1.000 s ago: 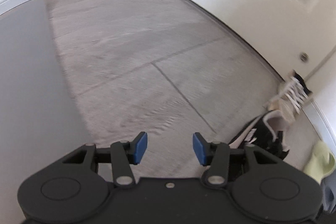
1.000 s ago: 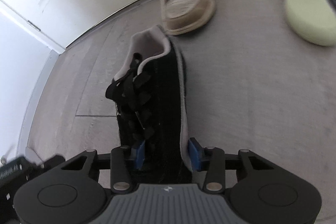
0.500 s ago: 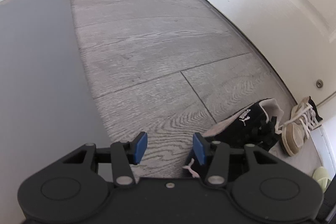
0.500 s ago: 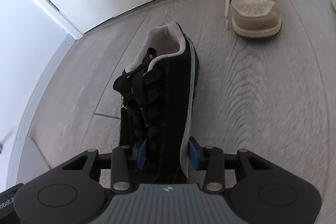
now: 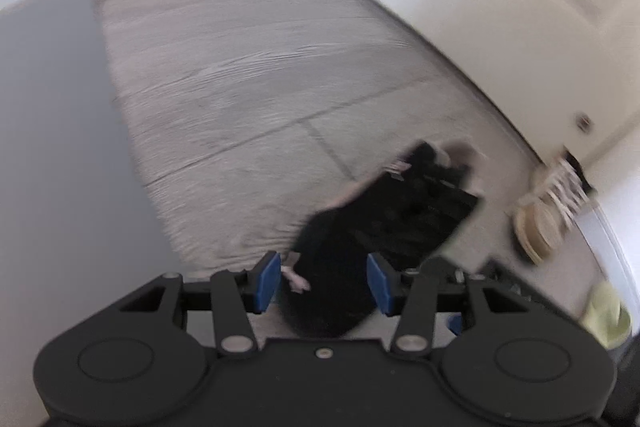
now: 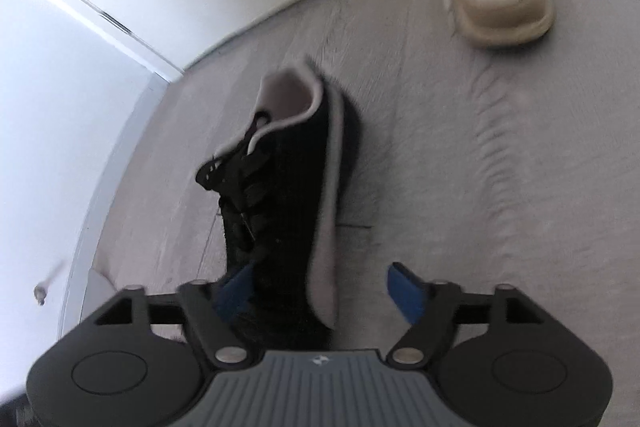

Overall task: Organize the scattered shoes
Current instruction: 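Open the right gripper and swing both tools toward the slides by the wall, then grasp the second black Puma sneaker by its collar with the left gripper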

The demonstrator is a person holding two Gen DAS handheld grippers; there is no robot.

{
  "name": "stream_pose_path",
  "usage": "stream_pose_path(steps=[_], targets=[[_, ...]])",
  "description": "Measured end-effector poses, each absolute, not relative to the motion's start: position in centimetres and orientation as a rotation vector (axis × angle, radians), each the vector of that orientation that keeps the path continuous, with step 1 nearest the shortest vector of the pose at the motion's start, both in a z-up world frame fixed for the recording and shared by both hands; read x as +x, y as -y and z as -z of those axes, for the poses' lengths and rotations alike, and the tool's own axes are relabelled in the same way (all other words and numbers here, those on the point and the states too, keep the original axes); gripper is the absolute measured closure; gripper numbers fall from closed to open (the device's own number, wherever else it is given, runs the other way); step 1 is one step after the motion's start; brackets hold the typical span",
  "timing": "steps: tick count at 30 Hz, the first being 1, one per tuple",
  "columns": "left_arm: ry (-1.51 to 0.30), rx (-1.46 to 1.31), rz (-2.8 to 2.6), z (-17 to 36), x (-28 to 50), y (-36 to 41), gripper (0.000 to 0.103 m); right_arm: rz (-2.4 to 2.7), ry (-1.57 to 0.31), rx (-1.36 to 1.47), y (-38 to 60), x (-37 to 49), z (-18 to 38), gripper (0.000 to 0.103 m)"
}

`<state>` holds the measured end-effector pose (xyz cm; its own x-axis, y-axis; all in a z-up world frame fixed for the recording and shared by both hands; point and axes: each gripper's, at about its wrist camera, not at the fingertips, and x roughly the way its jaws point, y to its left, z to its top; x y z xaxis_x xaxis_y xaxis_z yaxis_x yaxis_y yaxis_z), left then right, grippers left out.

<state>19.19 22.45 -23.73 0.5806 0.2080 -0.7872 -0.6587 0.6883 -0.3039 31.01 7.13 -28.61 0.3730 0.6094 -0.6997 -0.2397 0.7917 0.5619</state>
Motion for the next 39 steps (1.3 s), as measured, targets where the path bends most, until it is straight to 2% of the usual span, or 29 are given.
stream_pose_path(steps=[7, 11, 14, 19, 24, 28, 32, 39], targets=[[-0.809, -0.444, -0.251, 20.8, 21.4, -13.8, 0.053, -0.376, -0.992, 0.409, 7.5, 28.0, 26.0, 0.022], [-0.821, -0.4, -0.09, 19.4, 22.0, -6.1, 0.053, -0.146, -0.887, 0.421, 17.5, 23.8, 23.6, 0.022], [-0.849, -0.396, 0.021, 18.9, 21.8, -0.6, 0.053, 0.069, -0.793, 0.444, 24.4, 19.6, 22.0, 0.013], [-0.912, -0.297, 0.284, 18.6, 21.6, 13.1, 0.053, 0.324, -0.623, 0.502, 34.1, 13.6, 20.5, 0.001], [-0.962, -0.23, 0.475, 18.4, 22.8, 23.8, 0.053, 0.542, -0.514, 0.388, 39.4, 11.5, 19.6, 0.0], [-0.988, -0.183, 0.566, 18.2, 24.0, 30.2, 0.053, 0.651, -0.397, 0.405, 44.3, 9.9, 19.3, 0.0], [-1.022, -0.176, 0.629, 19.5, 24.7, 36.1, 0.053, 0.56, -0.411, 0.427, 48.6, 10.9, 20.9, 0.0], [-1.07, -0.18, 0.603, 23.2, 25.2, 40.7, 0.053, 0.315, -0.506, 0.324, 53.9, 14.2, 23.9, 0.0]])
